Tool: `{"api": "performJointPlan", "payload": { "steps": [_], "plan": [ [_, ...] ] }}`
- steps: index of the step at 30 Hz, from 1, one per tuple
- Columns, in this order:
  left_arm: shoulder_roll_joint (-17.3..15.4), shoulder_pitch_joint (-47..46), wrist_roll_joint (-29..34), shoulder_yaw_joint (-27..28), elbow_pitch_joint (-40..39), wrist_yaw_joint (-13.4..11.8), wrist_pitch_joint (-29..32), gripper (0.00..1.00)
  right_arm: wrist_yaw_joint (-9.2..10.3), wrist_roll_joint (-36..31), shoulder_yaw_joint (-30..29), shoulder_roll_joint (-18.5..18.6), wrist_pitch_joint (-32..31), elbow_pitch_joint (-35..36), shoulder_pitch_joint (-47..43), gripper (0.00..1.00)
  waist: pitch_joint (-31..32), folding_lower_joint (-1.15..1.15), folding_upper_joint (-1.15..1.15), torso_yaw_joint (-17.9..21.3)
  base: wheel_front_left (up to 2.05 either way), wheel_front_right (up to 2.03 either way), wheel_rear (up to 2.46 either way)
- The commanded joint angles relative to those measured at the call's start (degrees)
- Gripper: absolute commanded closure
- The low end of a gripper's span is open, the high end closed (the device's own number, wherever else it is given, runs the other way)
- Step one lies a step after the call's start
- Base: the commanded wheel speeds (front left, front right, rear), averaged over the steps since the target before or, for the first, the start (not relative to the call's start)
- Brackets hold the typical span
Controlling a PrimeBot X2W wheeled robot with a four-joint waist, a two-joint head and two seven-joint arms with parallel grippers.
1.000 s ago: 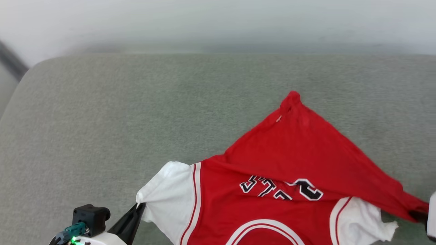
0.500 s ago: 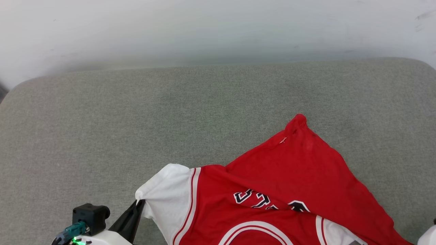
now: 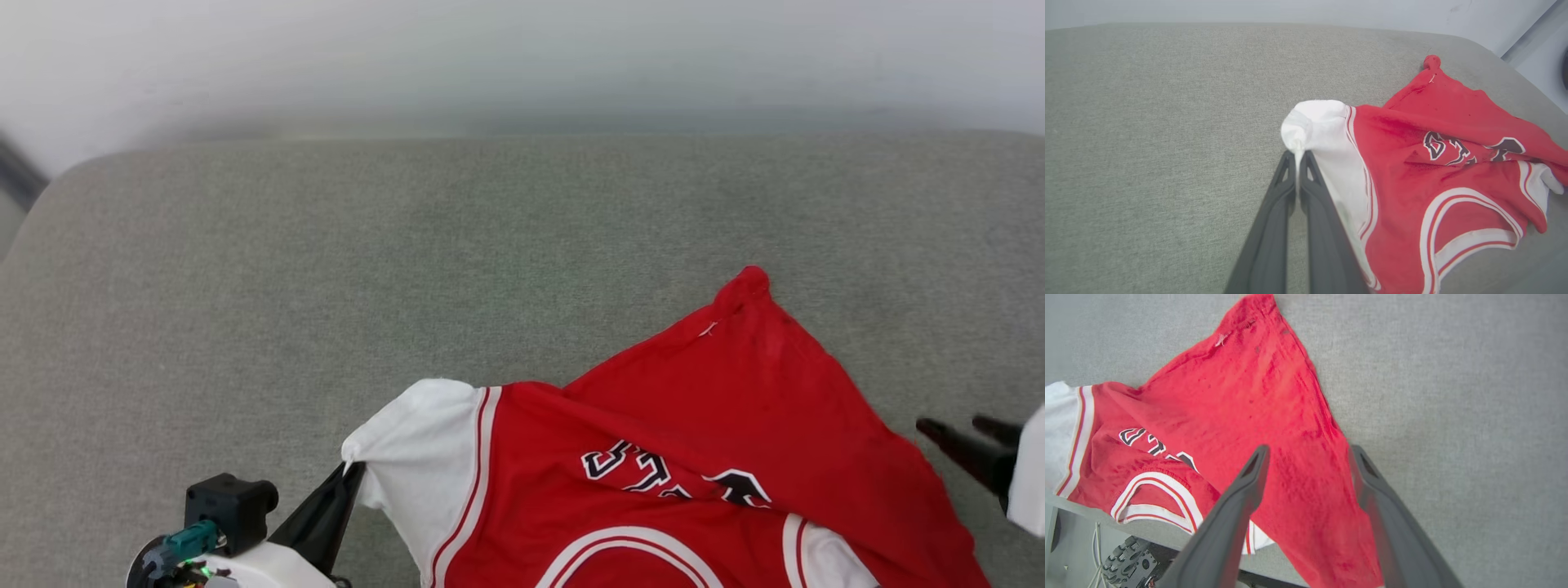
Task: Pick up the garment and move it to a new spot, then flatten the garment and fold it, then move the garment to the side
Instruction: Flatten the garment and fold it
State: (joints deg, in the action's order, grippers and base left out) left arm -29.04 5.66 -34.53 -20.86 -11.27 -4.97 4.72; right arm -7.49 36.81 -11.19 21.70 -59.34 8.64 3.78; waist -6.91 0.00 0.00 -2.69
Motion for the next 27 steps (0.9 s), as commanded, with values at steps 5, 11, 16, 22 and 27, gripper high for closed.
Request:
{"api": "performJointPlan", "payload": {
  "steps": [5,11,16,22,27],
  "plan": [
    [0.06,-3.15,1.50,-1.15,-3.08,0.32,0.42,1.00,0.01,-2.75,3.44,1.38,-2.68,-0.16,10.16,0.00,-5.07,0.00,0.00,-3.48,0.00,0.00,0.00],
    [0.62,-5.90,2.79,-2.51,-4.50,0.91,0.65,1.00,0.01,-5.83,6.11,1.35,-3.39,-4.54,18.18,0.00,-9.17,0.00,0.00,-7.08,0.00,0.00,0.00],
    [1.41,-7.92,3.63,-3.92,-5.47,1.53,0.70,1.00,0.01,-8.61,7.37,1.86,-3.89,-9.98,23.85,0.00,-13.07,0.00,0.00,-10.83,0.00,0.00,0.00],
    [2.70,-9.94,4.14,-5.59,-4.71,2.39,0.33,1.00,0.01,-12.26,8.86,3.57,-2.13,-17.03,27.61,0.00,-15.64,0.00,0.00,-14.35,0.00,0.00,0.00],
    [3.61,-10.87,4.40,-6.53,-4.03,2.78,-0.04,1.00,0.01,-13.64,9.80,4.64,-1.35,-21.48,27.92,0.00,-16.98,0.00,0.00,-16.52,0.00,0.00,0.00]
  ]
}}
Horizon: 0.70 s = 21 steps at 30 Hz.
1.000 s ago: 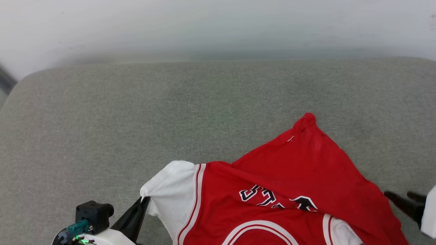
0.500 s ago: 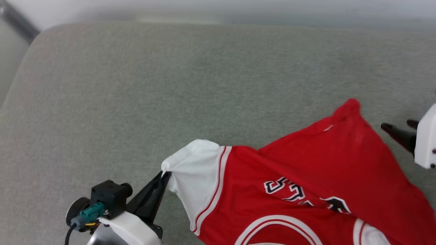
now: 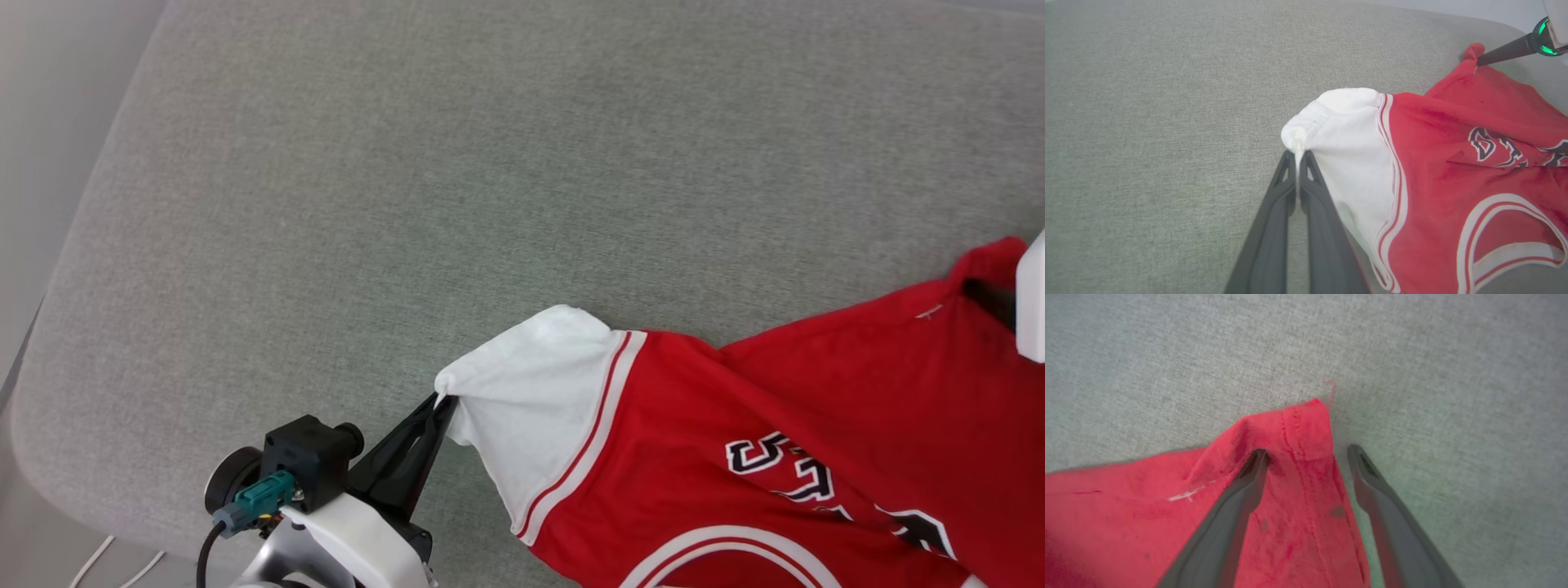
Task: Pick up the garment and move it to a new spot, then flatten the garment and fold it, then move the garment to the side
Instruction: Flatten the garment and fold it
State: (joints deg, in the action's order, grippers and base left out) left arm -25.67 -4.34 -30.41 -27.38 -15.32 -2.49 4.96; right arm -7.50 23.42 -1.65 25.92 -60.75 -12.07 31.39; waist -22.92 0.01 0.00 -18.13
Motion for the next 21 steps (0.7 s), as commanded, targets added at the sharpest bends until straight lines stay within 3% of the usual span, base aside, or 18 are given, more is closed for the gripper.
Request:
{"api": "performJointPlan", "payload": {
  "steps": [1,8,9,10,11,21],
  "plan": [
    [0.35,-0.91,0.25,-0.14,0.15,0.31,-0.33,1.00,0.03,-0.49,0.59,0.63,0.12,-1.54,-0.06,0.00,-1.16,-0.01,0.00,-1.40,0.00,0.00,0.00],
    [0.75,-1.51,0.08,-0.60,1.02,0.53,-0.83,1.00,0.07,-1.41,2.01,1.83,2.16,-6.05,-1.70,0.00,-2.41,-0.01,0.00,-2.82,0.00,0.00,0.00],
    [0.81,-1.62,0.07,-0.67,1.15,0.51,-0.89,1.00,0.08,-1.43,1.90,1.66,2.69,-6.62,-1.68,0.18,-2.47,-0.01,0.00,-2.92,0.00,0.00,0.00],
    [0.86,-1.72,0.04,-0.75,1.29,0.58,-0.92,1.00,0.08,-1.51,1.79,1.53,3.18,-7.22,-1.61,0.64,-2.49,-0.01,0.00,-3.00,0.00,0.00,0.00],
    [0.87,-1.83,0.01,-0.81,1.45,0.65,-0.94,1.00,0.08,-1.46,2.29,1.49,3.65,-7.45,-1.67,1.00,-2.43,-0.01,0.00,-3.05,0.00,0.00,0.00],
    [-0.62,-0.75,-0.44,0.34,2.04,-0.07,-1.14,1.00,0.02,0.66,4.10,0.99,11.27,-8.62,-0.44,1.00,3.77,-0.01,0.00,-0.11,0.00,0.00,0.00]
  ]
}}
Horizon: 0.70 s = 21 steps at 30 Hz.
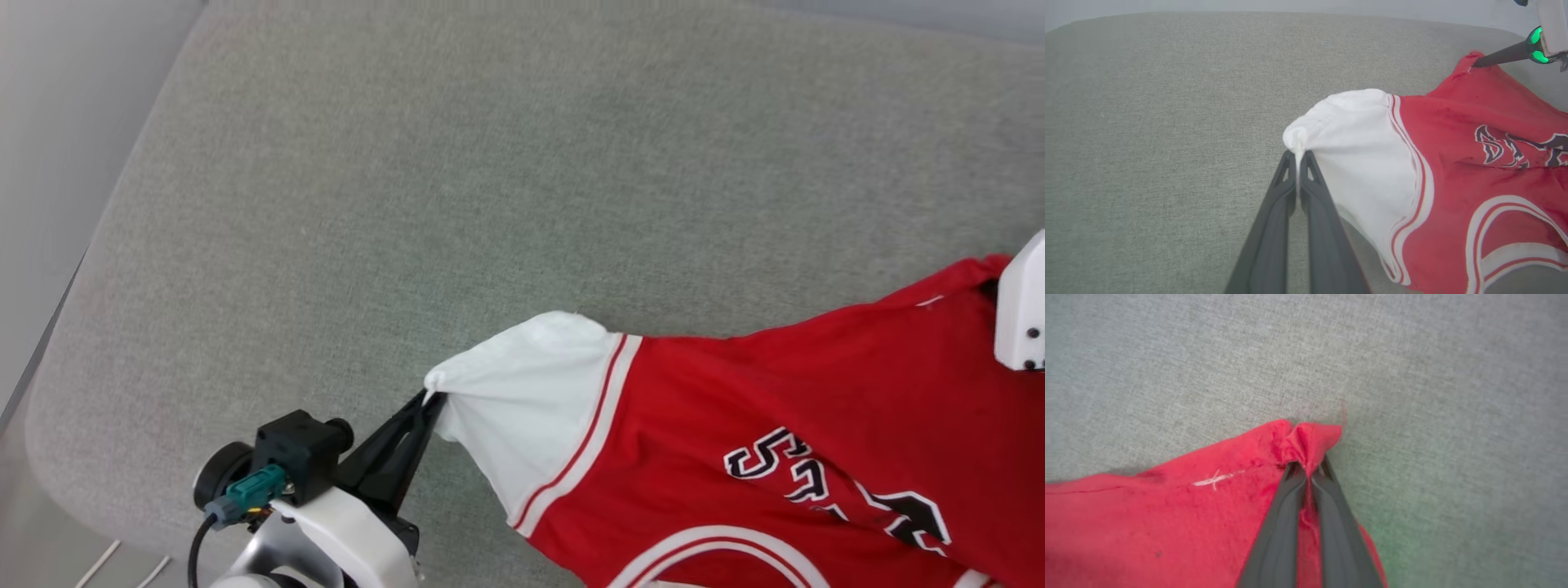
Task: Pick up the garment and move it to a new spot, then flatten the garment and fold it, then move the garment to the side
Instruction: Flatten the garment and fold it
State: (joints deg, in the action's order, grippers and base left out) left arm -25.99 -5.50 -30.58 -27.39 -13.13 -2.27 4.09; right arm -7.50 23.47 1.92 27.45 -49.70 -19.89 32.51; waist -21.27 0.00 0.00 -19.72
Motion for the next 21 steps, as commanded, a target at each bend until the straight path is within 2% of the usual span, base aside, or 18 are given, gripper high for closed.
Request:
{"api": "performJointPlan", "payload": {
  "steps": [1,12,15,21],
  "plan": [
    [-0.53,0.55,-0.36,0.66,-0.34,-0.43,-0.32,1.00,0.02,0.83,0.68,-0.47,1.27,-0.81,-1.03,1.00,3.10,0.00,0.00,2.08,0.00,0.00,0.00],
    [-5.39,0.86,0.01,7.28,-5.17,-3.46,-1.29,1.00,0.03,7.05,3.57,0.55,8.42,3.22,0.56,1.00,14.31,0.00,0.00,10.05,0.00,0.00,0.00],
    [-7.03,-0.61,0.62,9.57,-7.23,-4.39,-1.10,1.00,0.03,8.39,3.71,1.50,8.96,7.32,0.67,1.00,16.11,0.00,0.00,12.33,0.00,0.00,0.00],
    [-9.13,-3.56,1.16,14.04,-11.39,-6.17,-1.41,1.00,0.03,9.33,2.69,0.40,7.74,16.97,0.95,1.00,18.89,0.00,0.00,17.44,0.00,0.00,0.00]
  ]
}}
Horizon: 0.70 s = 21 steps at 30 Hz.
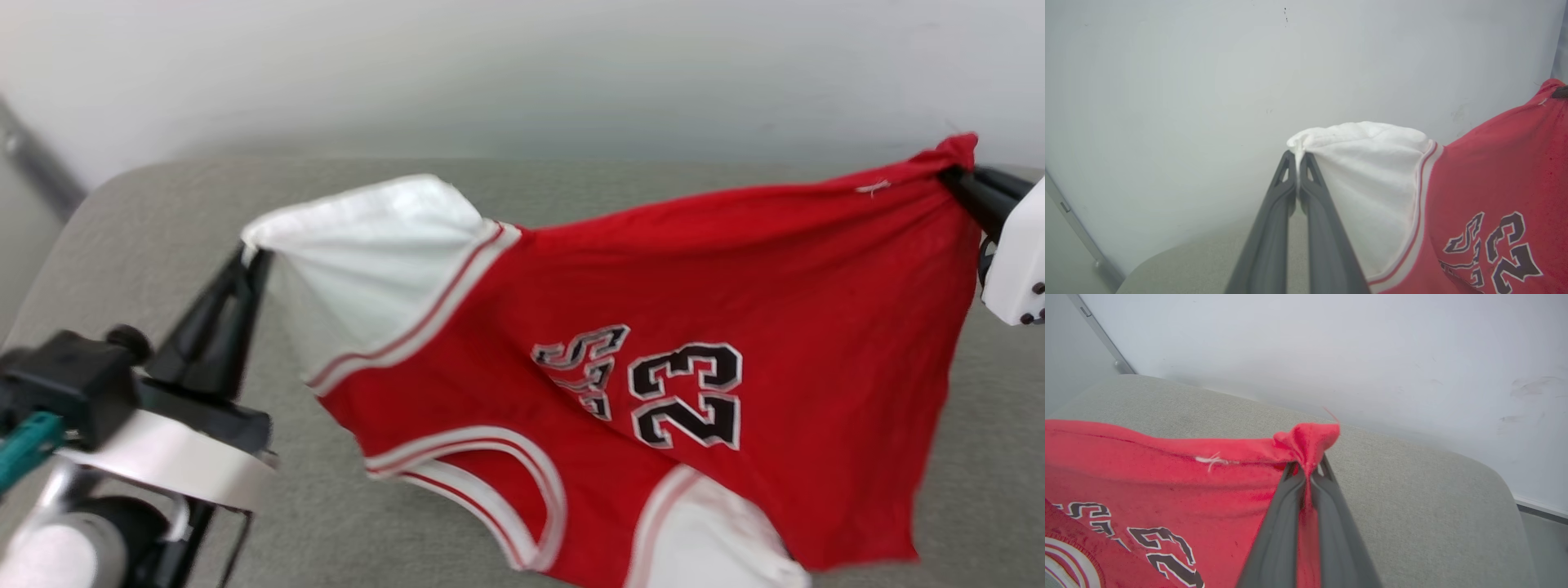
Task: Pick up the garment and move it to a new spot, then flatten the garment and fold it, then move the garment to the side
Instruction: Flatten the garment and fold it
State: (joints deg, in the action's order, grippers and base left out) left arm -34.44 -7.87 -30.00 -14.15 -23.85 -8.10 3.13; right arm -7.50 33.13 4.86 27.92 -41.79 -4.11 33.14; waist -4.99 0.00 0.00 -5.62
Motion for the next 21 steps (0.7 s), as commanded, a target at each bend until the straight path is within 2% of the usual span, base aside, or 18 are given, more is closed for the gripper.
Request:
{"api": "performJointPlan", "payload": {
  "steps": [1,11,21],
  "plan": [
    [-1.36,-1.66,1.43,1.59,-1.28,-0.71,-0.68,1.00,0.03,-0.32,-0.52,-0.38,-0.53,2.59,0.21,1.00,2.98,0.00,0.00,4.17,0.00,0.00,0.00],
    [-6.24,-6.95,2.64,10.74,-8.35,-2.95,-1.86,1.00,0.03,-0.92,-3.60,-3.83,-3.59,14.48,-0.22,1.00,3.27,0.00,0.00,10.45,0.00,0.00,0.00],
    [-9.26,-17.97,1.79,13.64,-8.41,-1.96,-0.28,1.00,0.03,-1.99,-5.66,-6.66,-1.91,20.57,3.11,1.00,0.62,0.00,0.00,13.06,0.00,0.00,0.00]
  ]
}}
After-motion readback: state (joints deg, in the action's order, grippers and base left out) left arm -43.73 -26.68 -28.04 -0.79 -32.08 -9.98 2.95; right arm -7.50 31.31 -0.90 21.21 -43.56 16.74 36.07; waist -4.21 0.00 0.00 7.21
